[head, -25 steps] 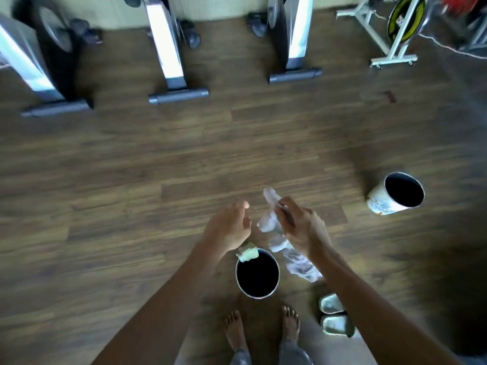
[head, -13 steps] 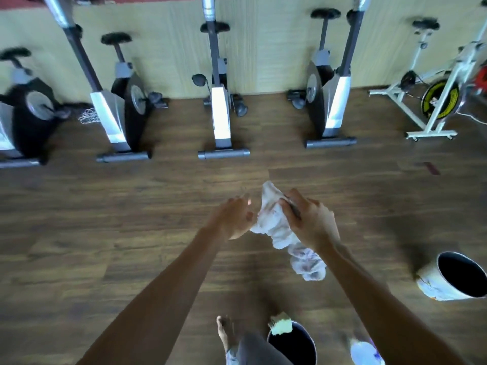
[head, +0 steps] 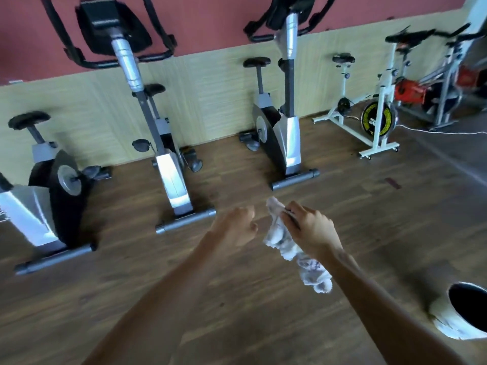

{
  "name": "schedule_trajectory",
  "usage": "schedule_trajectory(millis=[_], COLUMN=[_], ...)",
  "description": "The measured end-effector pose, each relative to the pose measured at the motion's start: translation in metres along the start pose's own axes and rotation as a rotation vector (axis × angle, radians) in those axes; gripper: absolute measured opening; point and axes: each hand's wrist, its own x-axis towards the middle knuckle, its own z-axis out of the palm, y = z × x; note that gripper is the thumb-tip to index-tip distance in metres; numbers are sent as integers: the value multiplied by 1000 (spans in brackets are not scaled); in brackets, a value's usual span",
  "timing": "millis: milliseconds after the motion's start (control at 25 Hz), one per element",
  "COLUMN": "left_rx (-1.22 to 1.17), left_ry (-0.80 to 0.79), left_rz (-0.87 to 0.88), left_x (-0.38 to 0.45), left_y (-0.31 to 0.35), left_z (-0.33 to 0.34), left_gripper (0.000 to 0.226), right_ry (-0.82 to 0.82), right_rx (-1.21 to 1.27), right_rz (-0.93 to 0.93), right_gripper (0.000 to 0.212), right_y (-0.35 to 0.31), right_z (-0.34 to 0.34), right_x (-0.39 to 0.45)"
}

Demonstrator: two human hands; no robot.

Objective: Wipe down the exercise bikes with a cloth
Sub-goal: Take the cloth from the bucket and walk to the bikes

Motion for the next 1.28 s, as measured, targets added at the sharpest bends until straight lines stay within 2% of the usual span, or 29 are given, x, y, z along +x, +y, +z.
schedule_trajectory(millis=[240, 440, 560, 720, 840, 1000, 1280], left_rx=[24, 95, 158, 233, 218, 205, 128], left_ry=[-47, -57, -83, -206, -208, -183, -104], left_rz=[166, 341, 435, 533, 575, 567, 526], left_x=[189, 361, 461, 586, 676, 801, 988], left_y=[12, 38, 71, 134, 180, 237, 312], left_z=[-34, -57, -71, -71, -68, -76, -103], left_gripper=[38, 33, 37, 24, 26, 32, 26], right_ry=[62, 131, 174, 220, 271, 256, 220], right_rx=[-97, -134, -184, -239, -232, -234, -243], right_rz=[68, 215, 321, 448, 488, 492, 438], right_gripper=[23, 29, 31, 29, 28, 27, 22], right_y=[80, 150, 199, 284, 358, 465, 624], right_z=[-2, -7, -18, -37, -54, -93, -142], right_x=[141, 257, 320, 396, 451, 535, 682])
